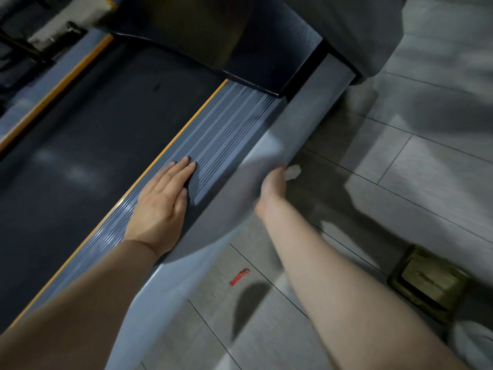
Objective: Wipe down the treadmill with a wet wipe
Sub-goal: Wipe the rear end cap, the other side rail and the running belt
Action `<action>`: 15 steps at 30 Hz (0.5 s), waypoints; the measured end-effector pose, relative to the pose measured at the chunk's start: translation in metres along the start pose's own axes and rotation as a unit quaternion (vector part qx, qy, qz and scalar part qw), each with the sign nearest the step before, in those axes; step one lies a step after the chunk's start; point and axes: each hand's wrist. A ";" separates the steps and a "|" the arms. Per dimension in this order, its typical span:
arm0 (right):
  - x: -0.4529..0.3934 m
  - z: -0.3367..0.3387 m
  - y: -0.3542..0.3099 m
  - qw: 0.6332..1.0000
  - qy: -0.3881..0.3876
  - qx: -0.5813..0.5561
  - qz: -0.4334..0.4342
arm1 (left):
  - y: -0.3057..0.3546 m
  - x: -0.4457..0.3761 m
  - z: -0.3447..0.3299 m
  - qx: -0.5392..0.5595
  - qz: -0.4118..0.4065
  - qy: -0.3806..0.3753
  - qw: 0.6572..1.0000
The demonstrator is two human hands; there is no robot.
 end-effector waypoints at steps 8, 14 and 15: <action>0.012 -0.024 -0.039 0.946 0.042 0.104 0.305 | 0.015 -0.024 0.019 -0.058 -0.002 0.013 0.998; -0.020 0.017 -0.064 0.996 -0.028 0.018 0.083 | 0.049 -0.132 0.012 -0.052 -0.128 -0.003 0.990; -0.021 0.017 -0.068 0.982 -0.053 0.056 0.174 | 0.058 -0.147 0.003 -0.012 -0.097 0.008 0.995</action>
Point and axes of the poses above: each hand's wrist, its own x-axis away from the middle knuckle, its own z-axis out of the back of the hand, y = z × x, and after that the axes turned 8 degrees about -z, right-handed
